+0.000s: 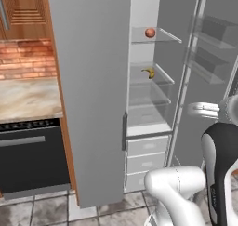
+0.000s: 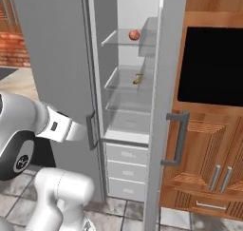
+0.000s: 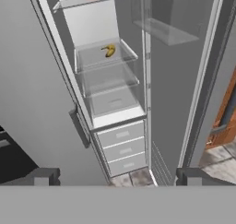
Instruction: Retrieve the peach and banana from the fridge and place them into the bowl on the dining table.
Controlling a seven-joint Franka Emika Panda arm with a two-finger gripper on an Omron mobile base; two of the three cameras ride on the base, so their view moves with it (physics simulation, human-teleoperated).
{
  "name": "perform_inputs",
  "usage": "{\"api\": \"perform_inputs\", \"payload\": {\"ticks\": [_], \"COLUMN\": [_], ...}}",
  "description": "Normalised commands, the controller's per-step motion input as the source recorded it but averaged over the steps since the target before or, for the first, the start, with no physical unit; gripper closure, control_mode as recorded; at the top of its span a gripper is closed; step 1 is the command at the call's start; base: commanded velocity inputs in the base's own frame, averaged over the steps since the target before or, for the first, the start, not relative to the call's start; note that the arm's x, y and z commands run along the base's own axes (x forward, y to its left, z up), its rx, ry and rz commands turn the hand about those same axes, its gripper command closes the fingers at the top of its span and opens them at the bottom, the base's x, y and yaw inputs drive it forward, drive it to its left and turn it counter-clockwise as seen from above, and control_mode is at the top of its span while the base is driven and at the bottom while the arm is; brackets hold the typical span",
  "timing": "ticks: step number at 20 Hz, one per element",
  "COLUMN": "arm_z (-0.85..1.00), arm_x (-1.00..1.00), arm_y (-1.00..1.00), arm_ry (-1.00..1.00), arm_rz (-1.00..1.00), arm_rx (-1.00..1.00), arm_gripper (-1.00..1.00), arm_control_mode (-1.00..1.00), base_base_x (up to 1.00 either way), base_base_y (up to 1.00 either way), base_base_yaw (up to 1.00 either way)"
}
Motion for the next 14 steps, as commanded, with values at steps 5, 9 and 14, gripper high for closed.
{"api": "perform_inputs", "payload": {"ticks": [5, 9, 14], "arm_z": [0.00, 0.00, 0.00], "arm_x": [0.00, 0.00, 0.00], "arm_y": [0.00, 0.00, 0.00], "arm_ry": [0.00, 0.00, 0.00], "arm_rz": [0.00, 0.00, 0.00], "arm_rx": [0.00, 0.00, 0.00], "arm_gripper": [-1.00, -1.00, -1.00], "arm_control_mode": [1.00, 1.00, 1.00], "base_base_x": [0.36, 0.36, 0.49], "base_base_y": [-0.37, -0.34, -0.09], "base_base_yaw": [0.00, 0.00, 0.00]}}
